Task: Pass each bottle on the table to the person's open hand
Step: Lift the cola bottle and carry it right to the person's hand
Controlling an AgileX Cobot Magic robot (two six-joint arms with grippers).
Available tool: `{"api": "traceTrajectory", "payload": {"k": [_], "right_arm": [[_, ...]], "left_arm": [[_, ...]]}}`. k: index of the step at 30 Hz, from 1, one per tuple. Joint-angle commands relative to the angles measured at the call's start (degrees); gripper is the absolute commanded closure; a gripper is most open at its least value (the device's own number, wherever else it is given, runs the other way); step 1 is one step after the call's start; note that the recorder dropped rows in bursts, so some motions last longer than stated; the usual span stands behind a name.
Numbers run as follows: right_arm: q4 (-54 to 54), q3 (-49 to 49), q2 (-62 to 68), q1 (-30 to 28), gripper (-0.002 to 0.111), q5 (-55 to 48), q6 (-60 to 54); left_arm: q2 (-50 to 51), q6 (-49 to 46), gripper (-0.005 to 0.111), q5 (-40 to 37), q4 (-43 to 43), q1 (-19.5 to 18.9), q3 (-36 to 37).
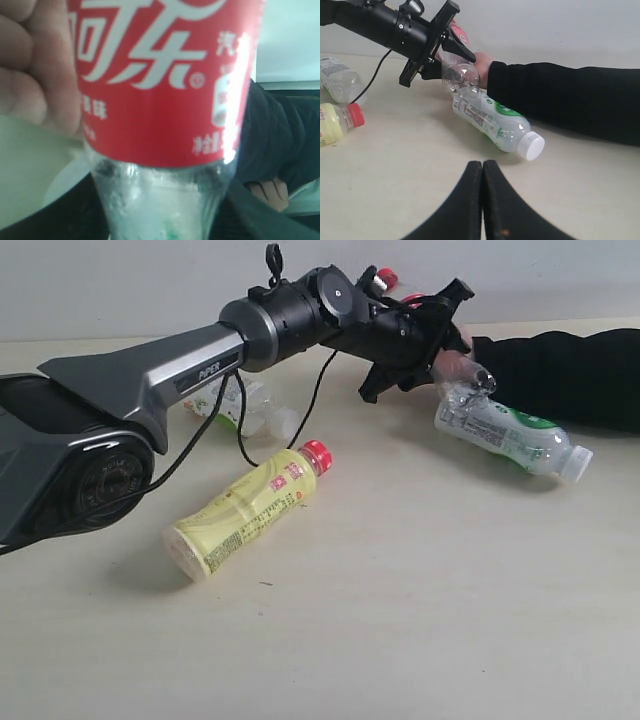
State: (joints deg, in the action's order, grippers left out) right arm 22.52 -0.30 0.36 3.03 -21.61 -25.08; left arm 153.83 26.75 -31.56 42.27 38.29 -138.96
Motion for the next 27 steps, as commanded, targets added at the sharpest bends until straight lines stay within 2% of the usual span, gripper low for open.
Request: {"api": "traceTrajectory", "payload": {"k": [1,4,8,11,14,24,27], "right_arm": [[-0.1,0.3,-0.4,-0.3,0.108,0.5,-0.3],[-0.1,0.3,-0.4,-0.3,0.108,0.5,-0.3],[-0.1,0.3,-0.4,-0.3,0.108,0.5,-0.3],[-0.1,0.3,-0.4,-0.3,0.108,0.5,-0.3],[-0.1,0.3,-0.4,-0.3,0.108,0.5,-0.3],[-0.1,0.3,-0.4,-0.3,0.108,0.5,-0.3],[-0.1,0.3,-0.4,-0.3,0.108,0.5,-0.3]], "left_arm": [[-0.4,0.7,0.104,1.9,0.5,0.5,-0.2],[-0.4,1.5,0.089,1.9,0.5,0.5,-0.2],[-0.4,3.9,0.057,1.9,0.6,0.5,-0.2],[-0.4,4.3,0.039,2.5,0.8,0.5,-0.2],[-0.4,5.4,0.032,3.4,1.3,0.5,-0.2],[-0.3,5.1,0.031,3.8,2.9,0.6,-0.2],[-0.4,4.6,0.023,3.1,2.9,0.6,-0.2]]}}
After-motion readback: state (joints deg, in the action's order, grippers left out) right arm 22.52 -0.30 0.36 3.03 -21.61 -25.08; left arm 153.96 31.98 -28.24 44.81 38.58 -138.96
